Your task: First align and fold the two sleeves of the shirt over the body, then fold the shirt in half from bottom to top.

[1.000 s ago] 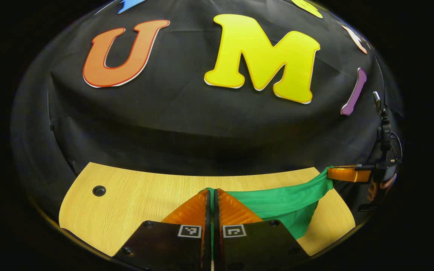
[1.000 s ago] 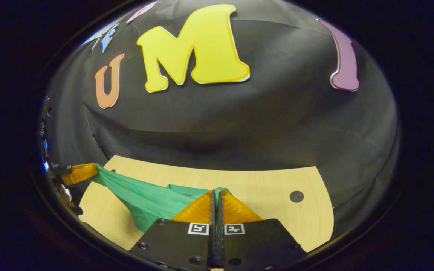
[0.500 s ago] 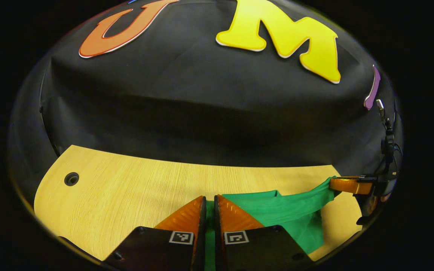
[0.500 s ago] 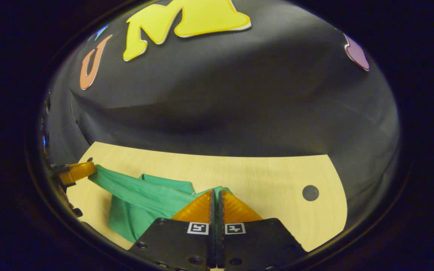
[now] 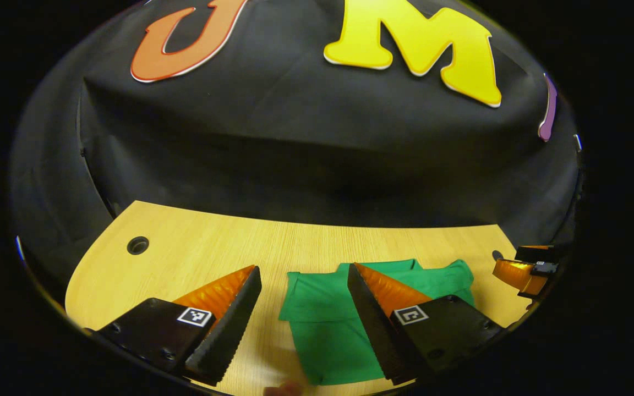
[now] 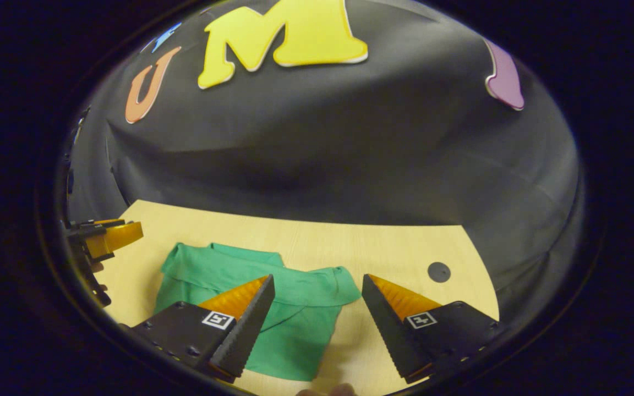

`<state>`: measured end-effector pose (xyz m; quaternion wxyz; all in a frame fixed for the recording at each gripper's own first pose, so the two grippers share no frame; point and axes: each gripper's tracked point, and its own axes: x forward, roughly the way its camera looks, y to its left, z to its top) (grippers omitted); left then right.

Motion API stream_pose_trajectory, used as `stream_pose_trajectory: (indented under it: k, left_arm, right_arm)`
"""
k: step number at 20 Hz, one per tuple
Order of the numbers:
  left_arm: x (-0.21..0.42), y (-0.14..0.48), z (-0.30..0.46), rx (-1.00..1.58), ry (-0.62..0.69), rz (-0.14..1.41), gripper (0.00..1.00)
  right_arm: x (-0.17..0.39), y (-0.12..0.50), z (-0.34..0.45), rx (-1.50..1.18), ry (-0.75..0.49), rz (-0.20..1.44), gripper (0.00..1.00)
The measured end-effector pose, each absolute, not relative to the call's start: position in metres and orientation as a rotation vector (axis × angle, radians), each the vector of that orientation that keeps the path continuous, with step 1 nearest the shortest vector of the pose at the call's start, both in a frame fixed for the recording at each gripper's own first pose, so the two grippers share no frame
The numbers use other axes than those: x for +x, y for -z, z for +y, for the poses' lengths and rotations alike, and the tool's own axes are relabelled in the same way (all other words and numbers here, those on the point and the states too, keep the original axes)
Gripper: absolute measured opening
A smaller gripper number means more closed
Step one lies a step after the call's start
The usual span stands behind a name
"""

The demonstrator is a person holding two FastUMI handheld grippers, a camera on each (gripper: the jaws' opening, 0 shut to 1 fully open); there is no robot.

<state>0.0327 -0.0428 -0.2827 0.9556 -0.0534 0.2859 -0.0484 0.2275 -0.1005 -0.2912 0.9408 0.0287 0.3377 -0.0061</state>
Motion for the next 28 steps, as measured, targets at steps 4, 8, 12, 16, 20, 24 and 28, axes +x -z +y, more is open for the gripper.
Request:
stream_pose_trajectory:
  k: [4,8,12,16,20,24,28]
  left_arm:
    - [-0.001,0.209,-0.035,-0.09,0.094,0.47,1.0]
    - [-0.05,0.11,-0.025,-0.053,0.092,0.295,1.0]
    - [-0.109,0.035,-0.032,-0.039,0.116,0.15,1.0]
    - [-0.16,-0.007,-0.037,-0.031,0.119,0.07,1.0]
    - [-0.195,-0.016,-0.03,-0.06,0.117,0.054,1.0]
    - [-0.218,-0.016,-0.023,-0.068,0.106,0.044,1.0]
    - [-0.229,-0.018,-0.017,-0.067,0.109,0.04,1.0]
  right_arm:
    - [0.197,0.216,-0.096,0.052,0.036,0.56,0.98]
    - [0.154,0.121,-0.082,0.068,0.047,0.386,0.98]
    - [0.091,0.038,-0.066,0.074,0.066,0.232,0.97]
    - [0.03,-0.001,-0.056,0.088,0.077,0.159,0.99]
    - [-0.009,-0.015,-0.057,0.065,0.109,0.122,0.98]
    - [-0.034,-0.025,-0.06,0.059,0.15,0.081,0.98]
    - [-0.052,-0.026,-0.051,0.051,0.154,0.089,0.98]
